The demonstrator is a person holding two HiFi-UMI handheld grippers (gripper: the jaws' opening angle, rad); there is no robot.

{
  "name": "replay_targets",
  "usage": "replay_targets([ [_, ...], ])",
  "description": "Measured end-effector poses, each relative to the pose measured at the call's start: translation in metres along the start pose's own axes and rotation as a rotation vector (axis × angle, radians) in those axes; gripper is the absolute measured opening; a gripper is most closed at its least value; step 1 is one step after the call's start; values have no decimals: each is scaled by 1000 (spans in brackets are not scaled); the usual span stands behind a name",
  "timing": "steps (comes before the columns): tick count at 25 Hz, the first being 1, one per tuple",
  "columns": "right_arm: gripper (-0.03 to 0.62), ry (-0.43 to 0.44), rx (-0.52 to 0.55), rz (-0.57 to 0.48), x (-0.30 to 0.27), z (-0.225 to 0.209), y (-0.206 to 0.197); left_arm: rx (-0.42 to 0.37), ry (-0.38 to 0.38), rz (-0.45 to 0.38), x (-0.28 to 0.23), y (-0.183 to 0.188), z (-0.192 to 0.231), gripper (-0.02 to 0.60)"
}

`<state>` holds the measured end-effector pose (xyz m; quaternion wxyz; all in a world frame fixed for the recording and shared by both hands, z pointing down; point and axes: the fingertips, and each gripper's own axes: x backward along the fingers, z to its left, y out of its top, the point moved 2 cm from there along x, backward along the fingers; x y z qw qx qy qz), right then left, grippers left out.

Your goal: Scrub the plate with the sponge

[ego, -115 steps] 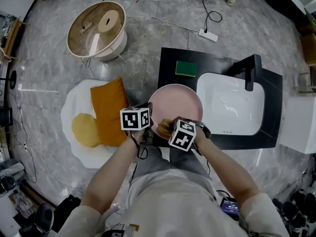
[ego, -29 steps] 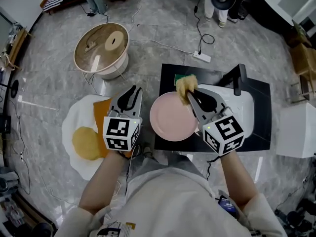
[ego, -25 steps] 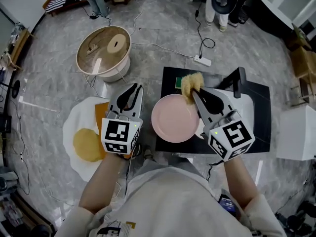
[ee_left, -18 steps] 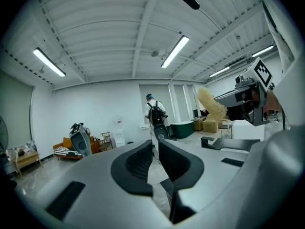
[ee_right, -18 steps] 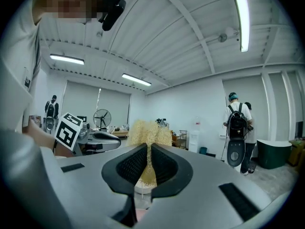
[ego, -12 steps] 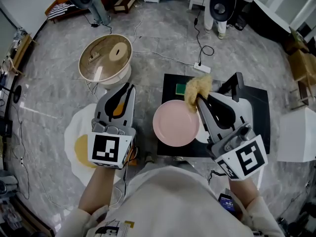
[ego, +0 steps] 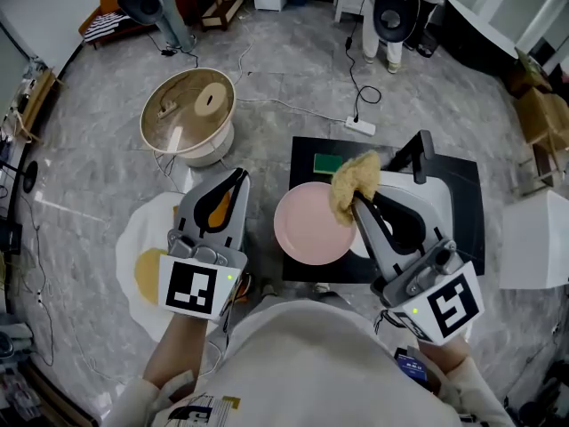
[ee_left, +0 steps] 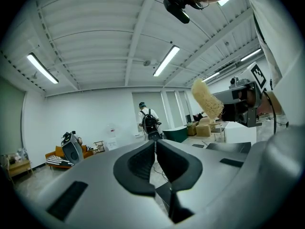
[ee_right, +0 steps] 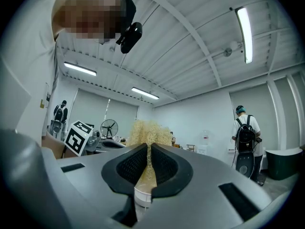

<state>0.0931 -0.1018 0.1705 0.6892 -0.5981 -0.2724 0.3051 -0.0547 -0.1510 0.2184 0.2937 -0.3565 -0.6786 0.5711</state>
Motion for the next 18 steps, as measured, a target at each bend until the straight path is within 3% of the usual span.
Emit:
replay_targets([
  [18,48,-57,-40,30,-3,-10,-19,-18,-57,11,6,-5,-12,25],
])
